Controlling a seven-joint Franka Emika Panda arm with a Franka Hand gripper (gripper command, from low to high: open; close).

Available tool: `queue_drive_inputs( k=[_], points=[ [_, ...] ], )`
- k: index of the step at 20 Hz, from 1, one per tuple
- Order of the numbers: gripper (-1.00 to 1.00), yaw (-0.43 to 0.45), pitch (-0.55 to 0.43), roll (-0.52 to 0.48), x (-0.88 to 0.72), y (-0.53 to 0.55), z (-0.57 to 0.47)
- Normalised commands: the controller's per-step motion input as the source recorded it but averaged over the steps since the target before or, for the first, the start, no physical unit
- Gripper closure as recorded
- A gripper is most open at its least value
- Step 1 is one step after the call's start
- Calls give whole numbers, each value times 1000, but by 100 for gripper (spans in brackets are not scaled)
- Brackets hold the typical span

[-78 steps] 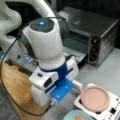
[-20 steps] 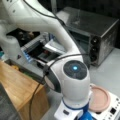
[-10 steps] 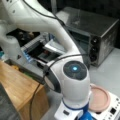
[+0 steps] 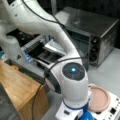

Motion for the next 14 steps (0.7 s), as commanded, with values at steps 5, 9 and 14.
queue_drive_inputs(
  k=[5, 9, 14],
  points=[
    [-100, 55, -158, 271, -220, -79, -220],
    [-100, 25, -165, 226, -226, -107, -293],
    [100, -16, -155, 184, -223, -66, -364]
  ],
)
